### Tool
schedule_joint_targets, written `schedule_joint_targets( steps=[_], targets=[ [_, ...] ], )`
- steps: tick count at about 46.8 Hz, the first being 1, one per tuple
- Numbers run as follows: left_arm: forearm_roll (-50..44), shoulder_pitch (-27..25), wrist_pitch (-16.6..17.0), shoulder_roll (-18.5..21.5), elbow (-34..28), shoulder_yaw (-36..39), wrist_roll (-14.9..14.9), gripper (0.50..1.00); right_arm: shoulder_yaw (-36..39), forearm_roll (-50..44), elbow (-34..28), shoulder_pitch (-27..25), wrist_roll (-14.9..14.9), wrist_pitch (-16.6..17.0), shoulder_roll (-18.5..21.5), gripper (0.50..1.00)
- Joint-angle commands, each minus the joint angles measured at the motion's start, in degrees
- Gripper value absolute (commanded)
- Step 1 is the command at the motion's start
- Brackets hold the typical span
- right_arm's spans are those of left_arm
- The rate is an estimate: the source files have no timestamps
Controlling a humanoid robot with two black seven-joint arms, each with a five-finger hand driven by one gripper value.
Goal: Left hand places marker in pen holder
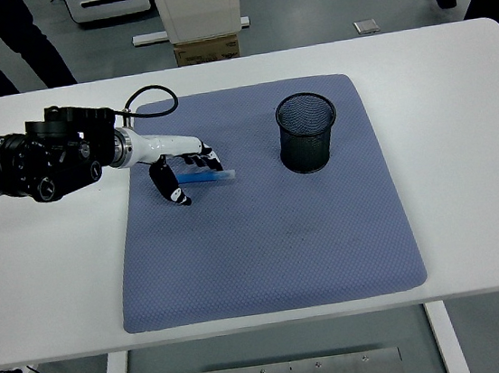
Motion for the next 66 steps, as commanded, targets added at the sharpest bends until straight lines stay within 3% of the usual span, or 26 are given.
schedule_joint_targets(
  steps=[1, 7, 19, 37, 66],
  targets=[
    [0.09, 0.00, -0.02, -0.02, -0.01, 0.00, 0.00, 0.760, -0.01, 0.00, 0.00, 0.00, 0.00, 0.00, 0.00, 1.000],
    [0.97, 0.00, 0.07, -0.29, -0.01, -0.09, -0.09, 0.754, -0.02, 0.00, 0.00, 0.00, 0.00, 0.00, 0.00, 1.000],
    [2.29, 0.18, 0.07, -0.73, -0.01, -0.09, -0.09, 0.640, -0.02, 0.00, 0.00, 0.00, 0.00, 0.00, 0.00, 1.000],
    [2.20, 0.18, -0.02, -0.73, -0.01, -0.09, -0.26, 0.613, -0.02, 0.00, 0.00, 0.00, 0.00, 0.00, 0.00, 1.000],
    [2.29, 0.18, 1.83, -0.73, -0.01, -0.61, -0.44, 0.622, -0.01, 0.00, 0.00, 0.00, 0.00, 0.00, 0.00, 1.000]
  ],
)
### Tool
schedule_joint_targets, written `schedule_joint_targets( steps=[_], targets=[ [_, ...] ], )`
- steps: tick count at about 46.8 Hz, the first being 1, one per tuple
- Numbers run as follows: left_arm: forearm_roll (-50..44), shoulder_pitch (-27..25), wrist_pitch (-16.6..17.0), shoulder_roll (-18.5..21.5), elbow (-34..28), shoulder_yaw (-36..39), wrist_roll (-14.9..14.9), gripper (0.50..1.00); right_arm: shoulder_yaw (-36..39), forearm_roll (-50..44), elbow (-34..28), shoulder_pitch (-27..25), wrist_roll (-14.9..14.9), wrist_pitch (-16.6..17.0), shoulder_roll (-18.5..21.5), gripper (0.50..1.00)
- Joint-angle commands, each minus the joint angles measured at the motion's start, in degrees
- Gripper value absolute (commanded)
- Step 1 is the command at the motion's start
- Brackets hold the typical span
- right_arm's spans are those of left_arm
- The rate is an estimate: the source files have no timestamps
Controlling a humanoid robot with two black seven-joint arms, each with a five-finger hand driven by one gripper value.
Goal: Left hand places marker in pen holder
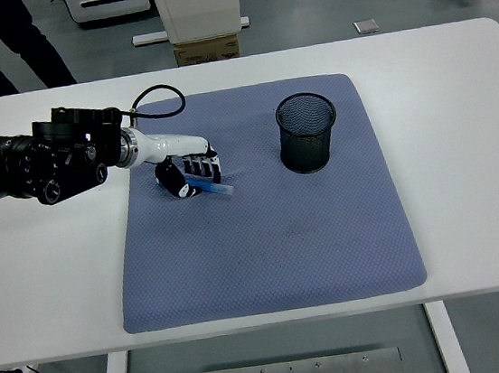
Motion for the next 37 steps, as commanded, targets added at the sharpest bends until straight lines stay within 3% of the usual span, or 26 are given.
schedule_joint_targets(
  steps=[1, 28, 37],
  targets=[
    [0.08, -0.01, 0.03, -0.01, 0.01, -0.01, -0.02, 0.622, -0.07, 0.00, 0.00, 0.00, 0.00, 0.00, 0.00, 1.000],
    [2.89, -0.19, 6.01, -0.01, -0.08, -0.01, 0.25, 0.628, -0.07, 0.00, 0.00, 0.00, 0.00, 0.00, 0.00, 1.000],
    [3.60, -0.18, 5.74, -0.45, -0.17, -0.01, 0.25, 0.634, 0.02, 0.00, 0.00, 0.00, 0.00, 0.00, 0.00, 1.000]
  ],
)
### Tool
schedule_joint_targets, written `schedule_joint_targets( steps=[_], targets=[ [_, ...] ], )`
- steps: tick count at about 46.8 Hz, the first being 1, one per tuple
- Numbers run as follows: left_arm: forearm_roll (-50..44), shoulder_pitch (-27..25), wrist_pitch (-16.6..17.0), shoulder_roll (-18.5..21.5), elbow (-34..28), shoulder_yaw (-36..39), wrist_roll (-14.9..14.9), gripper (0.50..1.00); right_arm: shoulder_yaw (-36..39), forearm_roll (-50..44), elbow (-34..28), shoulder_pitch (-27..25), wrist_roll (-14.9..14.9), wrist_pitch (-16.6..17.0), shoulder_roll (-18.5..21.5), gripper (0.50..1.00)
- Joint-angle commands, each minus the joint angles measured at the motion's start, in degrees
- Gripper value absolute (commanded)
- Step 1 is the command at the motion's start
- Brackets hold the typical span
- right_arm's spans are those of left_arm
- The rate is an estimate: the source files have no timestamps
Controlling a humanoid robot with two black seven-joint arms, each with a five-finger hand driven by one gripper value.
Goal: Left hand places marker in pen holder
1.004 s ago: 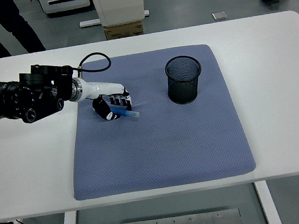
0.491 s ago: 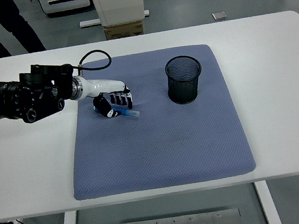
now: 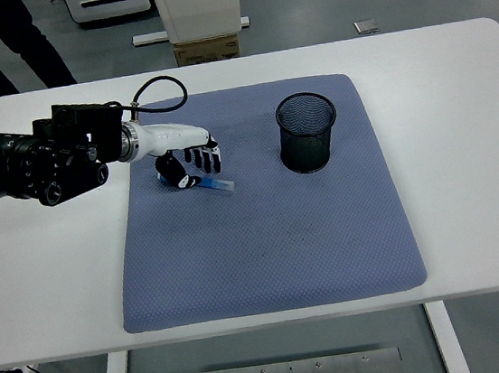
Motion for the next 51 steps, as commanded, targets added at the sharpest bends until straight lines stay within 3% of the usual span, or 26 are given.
schedule_joint_targets(
  steps=[1, 15, 42, 51],
  targets=[
    [0.13, 0.01, -0.32, -0.11, -0.10, 0.07, 0.00, 0.637, 0.06, 0.00, 0.00, 0.00, 0.00, 0.00, 0.00, 1.000],
    [0.92, 0.36, -0.67, -0.46, -0.45, 0.07, -0.17, 0.663, -0.03, 0.00, 0.00, 0.00, 0.00, 0.00, 0.00, 1.000],
    [0.92, 0.36, -1.90, -0.37, -0.36, 0.16, -0.26, 0.575, -0.03, 0.00, 0.00, 0.00, 0.00, 0.00, 0.00, 1.000],
    [0.92, 0.19, -1.90, -0.37, -0.36, 0.16, -0.26, 0.575, -0.03, 0.00, 0.00, 0.00, 0.00, 0.00, 0.00, 1.000]
  ],
)
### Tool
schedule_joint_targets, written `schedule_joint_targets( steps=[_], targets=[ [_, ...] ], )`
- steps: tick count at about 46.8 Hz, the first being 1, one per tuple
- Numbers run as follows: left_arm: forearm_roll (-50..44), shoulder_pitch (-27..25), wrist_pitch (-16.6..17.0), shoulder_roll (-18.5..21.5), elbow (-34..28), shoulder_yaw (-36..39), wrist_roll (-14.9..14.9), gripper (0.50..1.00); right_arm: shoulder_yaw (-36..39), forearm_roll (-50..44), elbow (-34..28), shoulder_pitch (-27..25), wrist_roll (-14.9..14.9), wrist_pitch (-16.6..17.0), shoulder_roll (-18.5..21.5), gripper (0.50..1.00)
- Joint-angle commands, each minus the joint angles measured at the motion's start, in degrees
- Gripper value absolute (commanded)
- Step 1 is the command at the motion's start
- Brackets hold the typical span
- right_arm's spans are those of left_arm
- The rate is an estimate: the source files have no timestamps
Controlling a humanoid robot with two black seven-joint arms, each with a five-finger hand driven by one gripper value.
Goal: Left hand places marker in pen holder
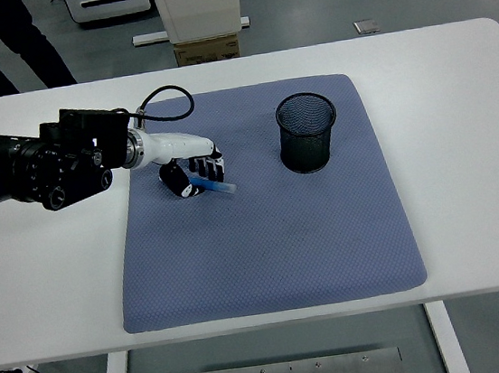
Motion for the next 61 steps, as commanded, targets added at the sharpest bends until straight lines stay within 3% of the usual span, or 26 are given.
schedule_joint_targets(
  steps=[1, 6, 11, 41, 61],
  targets=[
    [0.00, -0.05, 0.01, 0.00, 0.03, 0.00, 0.00, 0.575, -0.02, 0.00, 0.00, 0.00, 0.00, 0.00, 0.00, 1.000],
    [0.00, -0.05, -0.08, 0.09, 0.03, 0.00, 0.00, 0.561, -0.02, 0.00, 0.00, 0.00, 0.00, 0.00, 0.00, 1.000],
    [0.00, -0.14, -0.96, 0.09, 0.03, 0.00, 0.00, 0.500, -0.02, 0.00, 0.00, 0.00, 0.00, 0.00, 0.00, 1.000],
    [-0.61, -1.54, -1.31, 0.62, 0.11, -0.44, -0.17, 0.500, 0.07, 0.00, 0.00, 0.00, 0.00, 0.00, 0.00, 1.000],
    [-3.42, -3.92, -3.33, 0.97, 0.64, -5.18, -0.35, 0.500, -0.02, 0.00, 0.00, 0.00, 0.00, 0.00, 0.00, 1.000]
  ],
)
